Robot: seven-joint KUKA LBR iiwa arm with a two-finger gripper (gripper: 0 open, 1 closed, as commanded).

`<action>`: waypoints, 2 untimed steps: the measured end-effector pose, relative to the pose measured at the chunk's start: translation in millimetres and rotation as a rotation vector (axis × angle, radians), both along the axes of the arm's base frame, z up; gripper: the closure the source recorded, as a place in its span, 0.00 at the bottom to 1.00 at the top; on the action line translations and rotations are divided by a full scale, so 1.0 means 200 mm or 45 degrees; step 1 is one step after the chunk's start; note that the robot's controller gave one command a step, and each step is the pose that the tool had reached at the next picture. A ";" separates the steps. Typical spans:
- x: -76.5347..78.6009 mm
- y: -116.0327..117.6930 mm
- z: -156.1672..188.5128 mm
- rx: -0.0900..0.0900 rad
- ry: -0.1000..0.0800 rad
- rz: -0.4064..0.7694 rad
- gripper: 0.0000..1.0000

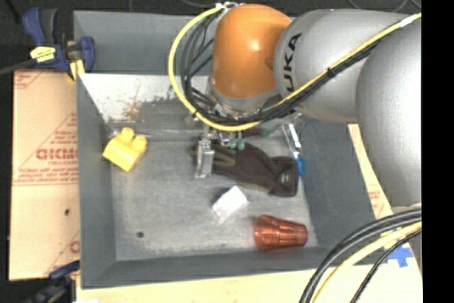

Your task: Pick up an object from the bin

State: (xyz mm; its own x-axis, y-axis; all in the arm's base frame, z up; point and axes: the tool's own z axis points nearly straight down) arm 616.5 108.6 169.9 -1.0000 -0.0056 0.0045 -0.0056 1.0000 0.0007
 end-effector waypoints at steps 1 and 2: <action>0.01 0.00 0.03 0.001 -0.011 -0.003 0.00; 0.06 -0.30 -0.27 0.000 -0.015 0.069 0.00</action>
Offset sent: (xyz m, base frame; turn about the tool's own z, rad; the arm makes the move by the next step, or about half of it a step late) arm 0.0146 -0.1014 -0.0999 -0.0878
